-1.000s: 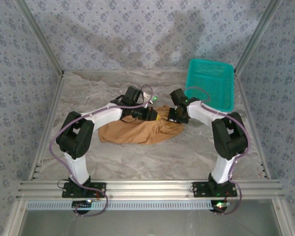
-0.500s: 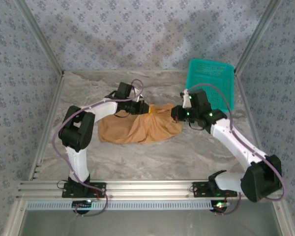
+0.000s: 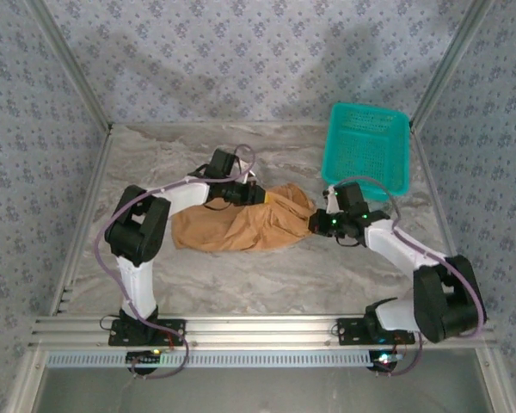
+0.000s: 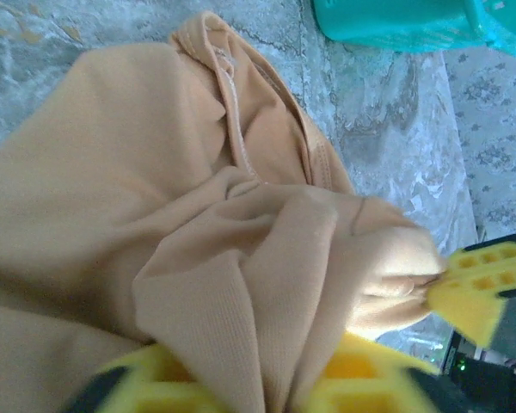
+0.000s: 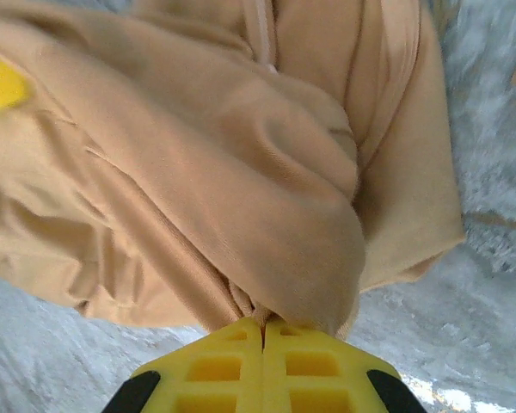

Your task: Fold the inside-out t-shirt

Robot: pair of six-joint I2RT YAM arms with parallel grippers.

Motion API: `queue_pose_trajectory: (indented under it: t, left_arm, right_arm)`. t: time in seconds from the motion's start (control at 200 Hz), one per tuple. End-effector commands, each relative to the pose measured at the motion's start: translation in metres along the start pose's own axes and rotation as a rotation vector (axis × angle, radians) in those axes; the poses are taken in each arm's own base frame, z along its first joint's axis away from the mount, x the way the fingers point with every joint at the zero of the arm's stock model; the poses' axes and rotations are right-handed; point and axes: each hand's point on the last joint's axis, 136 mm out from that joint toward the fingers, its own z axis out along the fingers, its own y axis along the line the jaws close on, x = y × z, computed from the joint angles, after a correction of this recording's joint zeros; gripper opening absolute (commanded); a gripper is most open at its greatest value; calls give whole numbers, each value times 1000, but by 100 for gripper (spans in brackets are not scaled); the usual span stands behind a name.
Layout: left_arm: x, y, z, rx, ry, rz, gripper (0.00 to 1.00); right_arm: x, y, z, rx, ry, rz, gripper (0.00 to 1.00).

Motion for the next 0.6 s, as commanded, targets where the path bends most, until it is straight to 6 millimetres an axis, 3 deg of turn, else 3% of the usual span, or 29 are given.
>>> queue_pose_trajectory:
  t: [0.0,0.195,0.3,0.415,0.595]
  left_arm:
    - [7,-26,-9,-21,-27,154,42]
    - [12,-52,-50,-62,-131,410,48]
    - [11,-66,-61,-40,-154,466,49]
    - [11,-80,-53,32,-143,479,52]
    - [16,-99,-25,82,-129,599,54]
  right_arm:
    - [-20,26,-10,-38,-50,-91,0]
    - [-39,69,-52,-183,-188,-255,0]
    - [-46,88,-80,-249,-292,-301,0]
    - [-48,94,-93,-277,-336,-315,0]
    - [-43,91,-87,-276,-298,-306,0]
